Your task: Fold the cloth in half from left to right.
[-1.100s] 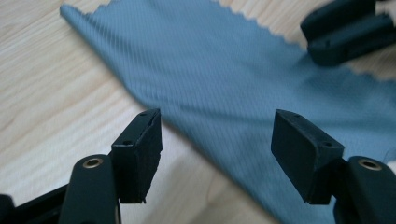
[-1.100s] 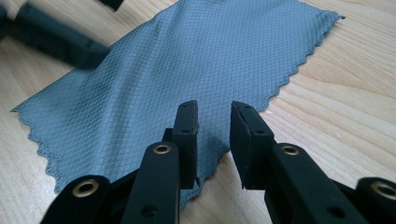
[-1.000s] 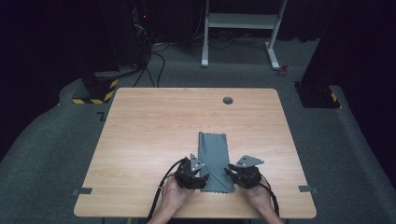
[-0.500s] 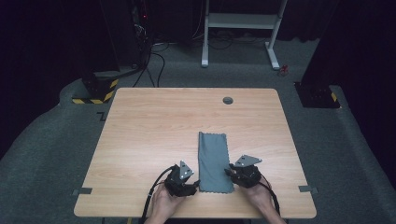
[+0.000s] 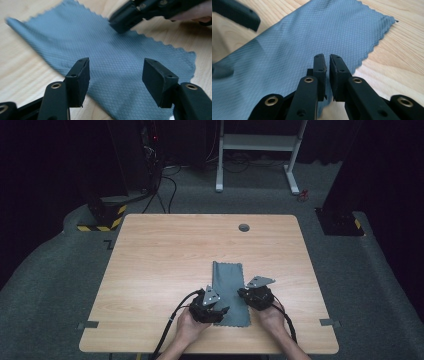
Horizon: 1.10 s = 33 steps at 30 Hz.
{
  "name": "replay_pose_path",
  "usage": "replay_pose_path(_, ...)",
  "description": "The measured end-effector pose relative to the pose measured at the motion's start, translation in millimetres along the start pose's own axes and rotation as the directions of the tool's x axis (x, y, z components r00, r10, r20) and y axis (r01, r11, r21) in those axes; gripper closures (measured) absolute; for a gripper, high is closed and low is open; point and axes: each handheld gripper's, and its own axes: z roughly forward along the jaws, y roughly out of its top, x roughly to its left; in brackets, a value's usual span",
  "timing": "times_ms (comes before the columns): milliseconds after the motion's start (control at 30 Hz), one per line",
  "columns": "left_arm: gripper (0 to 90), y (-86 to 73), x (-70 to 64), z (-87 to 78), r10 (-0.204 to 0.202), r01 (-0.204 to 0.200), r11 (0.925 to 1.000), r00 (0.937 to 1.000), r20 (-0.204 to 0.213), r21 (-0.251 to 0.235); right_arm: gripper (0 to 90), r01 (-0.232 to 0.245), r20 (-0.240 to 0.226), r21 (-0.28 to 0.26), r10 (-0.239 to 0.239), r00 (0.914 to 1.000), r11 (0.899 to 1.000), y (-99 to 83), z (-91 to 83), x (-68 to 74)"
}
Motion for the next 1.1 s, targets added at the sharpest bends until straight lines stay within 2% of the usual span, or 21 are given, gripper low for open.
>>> replay_pose_path(67, 38.8, -4.5, 2.2, 3.3, -0.013, 0.012, 0.9993, 0.9999, 0.008, 0.034, 83.3, -0.011, -0.007, 0.007, 0.011, 0.9999, 1.0, 0.7, 8.3, -2.0)
replay_pose_path(167, 39.2, -10.8, 2.9, 2.0, -0.01, 0.01, 0.9989, 0.9999, 0.014, 0.045, 82.4, -0.014, -0.012, 0.011, 0.014, 0.9998, 1.0, 1.3, 8.4, -2.6)
replay_pose_path(233, 39.4, -16.9, 1.2, -2.9, 0.012, -0.012, 0.9994, 0.9999, 0.004, 0.032, 81.1, -0.009, -0.014, 0.011, 0.009, 0.9999, 1.0, 1.1, 8.3, -2.5)
replay_pose_path(267, 39.6, -19.0, 0.2, -5.2, 0.022, -0.021, 0.9989, 0.9998, -0.004, 0.041, 80.4, 0.0, -0.011, 0.012, 0.0, 0.9999, 1.0, 1.2, 8.2, -2.6)
replay_pose_path(400, 40.0, -27.4, 2.8, -15.7, 0.012, -0.012, 0.999, 0.9999, -0.003, 0.043, 78.7, 0.028, 0.003, 0.015, -0.028, 0.9996, 1.0, 0.9, 7.5, -1.6)
replay_pose_path(533, 39.1, -28.7, 4.9, -22.5, 0.015, -0.015, 0.9973, 0.9999, -0.001, 0.072, 75.1, 0.019, 0.0, 0.017, -0.019, 0.9998, 1.0, 0.6, 6.6, -3.8)
replay_pose_path(600, 39.5, -25.6, 8.5, -26.9, 0.027, -0.027, 0.9988, 0.9995, -0.013, 0.041, 77.8, 0.006, -0.001, 0.011, -0.006, 1.0, 1.0, 0.9, 4.5, -5.4)
replay_pose_path(667, 41.0, -17.2, 15.2, -27.0, 0.009, -0.009, 0.9999, 0.9998, -0.018, 0.006, 84.6, -0.008, 0.006, -0.01, 0.008, 0.9999, 1.0, 2.9, 0.9, -8.0)
replay_pose_path(733, 44.1, -4.3, 23.2, -19.3, 0.012, -0.012, 0.9997, 0.9998, -0.013, -0.019, 88.0, -0.006, 0.018, -0.027, 0.006, 0.9998, 1.0, 9.0, 0.7, -12.8)
replay_pose_path(833, 43.7, 17.6, 34.9, 5.5, 0.033, -0.033, 0.9994, 0.9989, -0.033, -0.009, 88.6, -0.031, 0.02, -0.029, 0.032, 0.9993, 0.999, 17.9, 6.5, -20.6)
replay_pose_path(967, 43.4, 31.0, 50.0, 29.3, -0.004, 0.005, 0.9999, 0.9978, -0.066, 0.012, 88.5, -0.056, 0.026, -0.025, 0.056, 0.9981, 0.998, 27.9, 17.3, -27.8)
replay_pose_path(1000, 43.4, 31.6, 55.6, 34.3, -0.031, 0.032, 0.9994, 0.9967, -0.076, 0.013, 88.5, -0.054, 0.026, -0.02, 0.055, 0.9982, 0.998, 29.4, 21.0, -29.3)
replay_pose_path(1100, 43.5, 27.9, 68.0, 39.8, -0.067, 0.071, 0.997, 0.9926, -0.102, 0.033, 87.9, -0.065, 0.034, -0.003, 0.065, 0.9973, 0.998, 31.1, 32.0, -34.8)
